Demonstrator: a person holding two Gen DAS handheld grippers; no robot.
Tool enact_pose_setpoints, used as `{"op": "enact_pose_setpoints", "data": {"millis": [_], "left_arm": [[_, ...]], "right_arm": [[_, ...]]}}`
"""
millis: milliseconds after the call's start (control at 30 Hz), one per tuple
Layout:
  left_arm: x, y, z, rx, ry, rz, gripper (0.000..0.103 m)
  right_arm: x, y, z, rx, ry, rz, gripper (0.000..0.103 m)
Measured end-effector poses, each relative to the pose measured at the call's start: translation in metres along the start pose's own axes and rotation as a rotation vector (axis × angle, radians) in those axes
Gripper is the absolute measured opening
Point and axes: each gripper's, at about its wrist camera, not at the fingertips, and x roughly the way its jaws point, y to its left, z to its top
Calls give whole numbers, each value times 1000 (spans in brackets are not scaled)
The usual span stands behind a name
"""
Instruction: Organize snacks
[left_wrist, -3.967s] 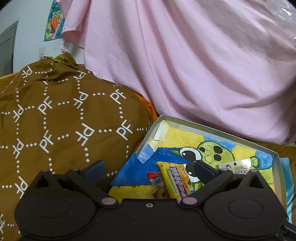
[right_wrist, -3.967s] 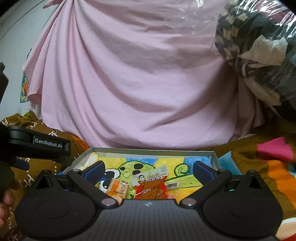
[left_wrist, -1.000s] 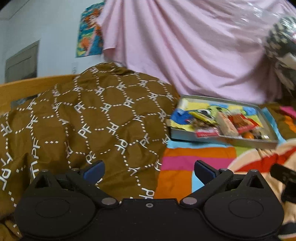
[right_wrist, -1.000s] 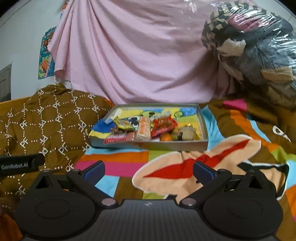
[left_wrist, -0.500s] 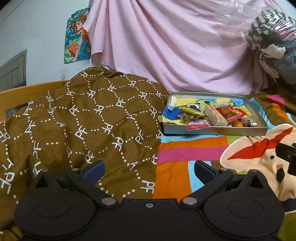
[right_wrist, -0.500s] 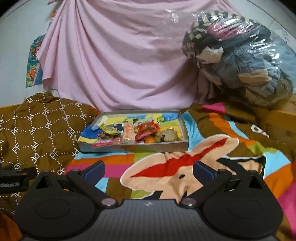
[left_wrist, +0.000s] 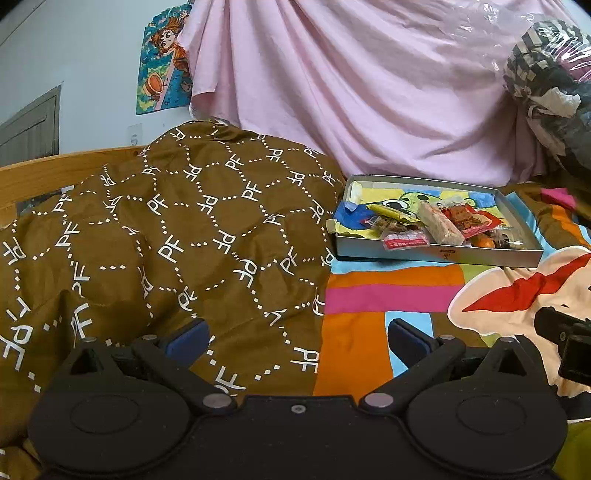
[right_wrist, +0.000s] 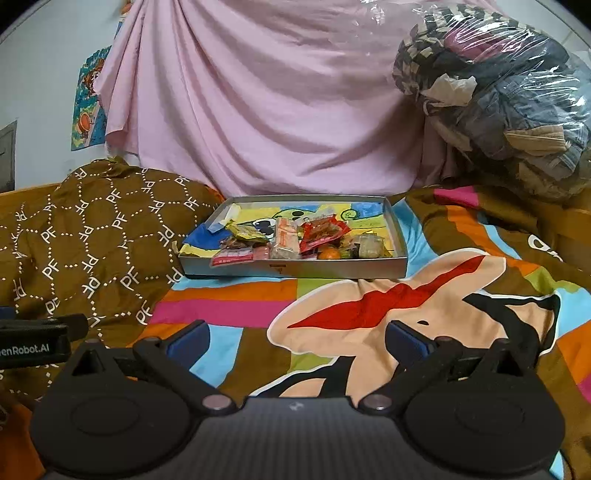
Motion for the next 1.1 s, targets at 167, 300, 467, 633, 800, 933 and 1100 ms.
{"op": "enact_pose_setpoints", "data": {"millis": [167,300,467,633,800,933,1100], "left_arm": [[0,-1,0,1,-1,-2,102],[-1,0,0,-4,2,0,102],[-1,0,0,-7,2,1,102],[-1,0,0,-8,1,1,102],[-1,0,0,-8,1,1,102],[-1,0,0,-9,2,2,102],[-2,0,0,-9,1,1,102]], "right_arm": [[0,1,0,-4,3,1,103],[1,2,-1,-2,6,4,103],[1,3,-1,-4,4,5,103],[1,3,-1,-4,5,5,103],[0,3,-1,-8,4,9,103],[0,3,-1,-8,4,9,103],[1,3,-1,-8,4,8,103]]}}
